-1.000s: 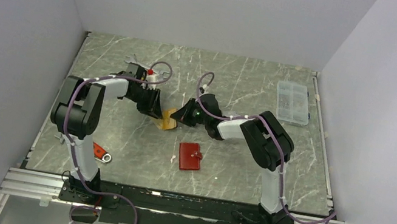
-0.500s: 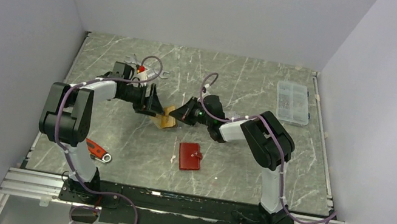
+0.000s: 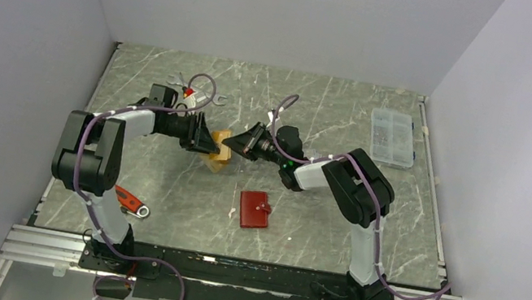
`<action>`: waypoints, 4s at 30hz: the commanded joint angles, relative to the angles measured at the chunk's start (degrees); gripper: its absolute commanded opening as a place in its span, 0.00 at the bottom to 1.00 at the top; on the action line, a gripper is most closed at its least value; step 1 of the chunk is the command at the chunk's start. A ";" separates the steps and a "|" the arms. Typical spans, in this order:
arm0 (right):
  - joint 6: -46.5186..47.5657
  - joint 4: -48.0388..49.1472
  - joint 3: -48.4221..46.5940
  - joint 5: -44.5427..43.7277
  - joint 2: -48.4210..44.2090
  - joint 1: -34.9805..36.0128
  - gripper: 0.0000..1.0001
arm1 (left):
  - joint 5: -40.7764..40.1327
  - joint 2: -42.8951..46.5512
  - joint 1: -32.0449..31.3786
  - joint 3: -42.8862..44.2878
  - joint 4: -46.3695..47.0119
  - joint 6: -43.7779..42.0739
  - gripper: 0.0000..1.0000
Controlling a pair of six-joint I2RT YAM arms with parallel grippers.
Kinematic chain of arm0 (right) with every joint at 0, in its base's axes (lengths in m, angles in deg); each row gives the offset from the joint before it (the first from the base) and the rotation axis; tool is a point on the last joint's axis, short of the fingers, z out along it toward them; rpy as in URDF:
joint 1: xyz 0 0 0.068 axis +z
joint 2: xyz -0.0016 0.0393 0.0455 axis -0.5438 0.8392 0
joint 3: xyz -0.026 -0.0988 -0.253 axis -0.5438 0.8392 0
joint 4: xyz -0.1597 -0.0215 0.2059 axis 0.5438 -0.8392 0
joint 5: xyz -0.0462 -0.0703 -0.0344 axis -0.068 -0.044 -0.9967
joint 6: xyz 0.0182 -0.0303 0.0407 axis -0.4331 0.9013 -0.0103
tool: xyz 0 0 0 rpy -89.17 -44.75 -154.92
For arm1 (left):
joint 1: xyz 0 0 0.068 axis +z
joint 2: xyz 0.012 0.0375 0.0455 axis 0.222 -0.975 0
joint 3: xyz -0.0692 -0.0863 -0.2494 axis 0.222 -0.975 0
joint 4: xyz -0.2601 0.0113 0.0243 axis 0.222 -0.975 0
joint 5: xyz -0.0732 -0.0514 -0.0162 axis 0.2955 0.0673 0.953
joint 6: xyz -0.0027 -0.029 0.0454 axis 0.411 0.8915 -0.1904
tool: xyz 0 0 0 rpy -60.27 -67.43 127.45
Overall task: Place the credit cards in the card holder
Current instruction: Pick up the credit card from the center of the board, then place the credit card at the center of the board.
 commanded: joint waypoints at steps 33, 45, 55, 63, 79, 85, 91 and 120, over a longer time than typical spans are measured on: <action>0.04 0.40 -5.54 6.67 2.16 0.39 0.00 | 9.13 1.13 4.93 -1.13 -3.08 -6.50 0.48; 0.32 -1.55 -7.92 6.74 2.32 1.39 0.00 | 6.45 1.55 2.35 -0.92 -3.08 -7.59 0.32; 0.67 -0.82 -4.39 10.32 0.46 0.63 0.26 | 7.55 1.66 6.54 2.72 -7.35 -11.60 0.16; 0.25 -0.20 -3.93 10.75 0.69 0.17 0.17 | 9.04 1.54 7.11 2.48 -8.94 -12.41 0.15; -2.24 4.97 -0.40 10.87 1.00 -0.79 0.00 | 12.17 2.42 9.09 1.63 -11.30 -15.68 0.18; -3.43 6.76 -2.01 14.33 2.34 -0.84 0.00 | 14.04 1.85 9.91 3.20 -14.76 -18.93 0.19; -3.90 8.21 -1.67 14.69 2.24 -0.79 0.00 | 14.96 1.86 10.48 4.00 -16.89 -21.27 0.22; 14.85 -29.67 -16.85 6.56 6.48 1.11 0.00 | 24.10 3.95 13.70 8.34 -36.02 -35.99 0.00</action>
